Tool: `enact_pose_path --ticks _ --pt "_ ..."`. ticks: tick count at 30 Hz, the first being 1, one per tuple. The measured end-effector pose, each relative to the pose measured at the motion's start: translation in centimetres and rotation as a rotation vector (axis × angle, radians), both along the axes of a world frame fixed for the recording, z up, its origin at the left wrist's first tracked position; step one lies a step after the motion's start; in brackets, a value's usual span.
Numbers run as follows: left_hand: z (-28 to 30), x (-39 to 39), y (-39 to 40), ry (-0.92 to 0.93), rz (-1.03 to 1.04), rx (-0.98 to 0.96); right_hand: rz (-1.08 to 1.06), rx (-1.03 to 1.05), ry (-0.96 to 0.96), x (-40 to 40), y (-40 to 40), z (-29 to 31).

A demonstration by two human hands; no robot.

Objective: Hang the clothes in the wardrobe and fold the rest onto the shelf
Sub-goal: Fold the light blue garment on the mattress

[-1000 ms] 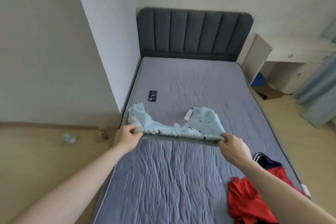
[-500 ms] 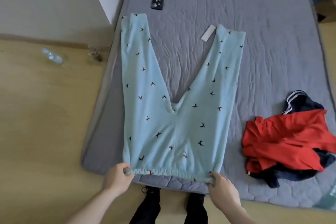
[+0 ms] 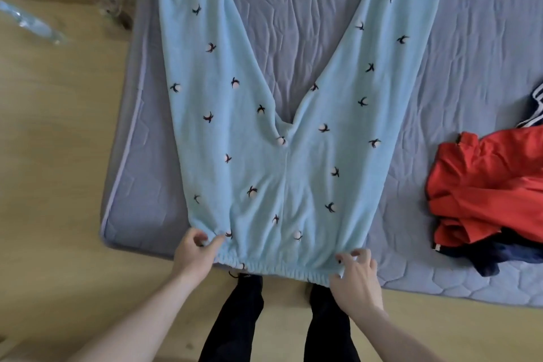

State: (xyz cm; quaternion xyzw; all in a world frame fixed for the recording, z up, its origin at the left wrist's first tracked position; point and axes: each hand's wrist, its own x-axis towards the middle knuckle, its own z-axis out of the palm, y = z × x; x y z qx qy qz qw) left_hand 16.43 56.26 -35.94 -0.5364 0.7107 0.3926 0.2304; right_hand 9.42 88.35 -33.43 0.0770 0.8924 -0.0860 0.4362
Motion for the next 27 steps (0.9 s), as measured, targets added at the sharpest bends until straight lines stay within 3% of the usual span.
enact_pose_path --ticks 2,4,9,14,19,23,27 --pt "-0.4 -1.3 0.3 0.064 0.203 -0.053 -0.041 -0.040 0.066 -0.9 -0.2 -0.8" --pt "-0.7 -2.2 0.4 0.083 0.371 0.034 -0.118 -0.095 0.008 -1.7 -0.4 -1.5" --pt "0.9 -3.1 1.4 0.067 0.361 0.211 -0.206 -0.184 -0.198 -3.7 0.2 -2.0" --pt "4.9 -6.3 5.2 0.301 0.041 0.249 -0.287 -0.258 -0.215 -4.8 1.9 -1.3" --pt "8.2 -10.5 11.1 0.478 -0.525 0.074 -0.450 -0.305 -0.188 -5.8 4.3 -0.8" --pt "7.9 -13.2 17.2 0.455 -0.817 0.050 -0.561 -0.346 -0.132 -7.3 6.2 -0.7" --pt "5.9 -14.4 23.6 0.248 -1.090 0.061 -0.662 -0.343 -0.069 -8.5 8.0 -1.4"
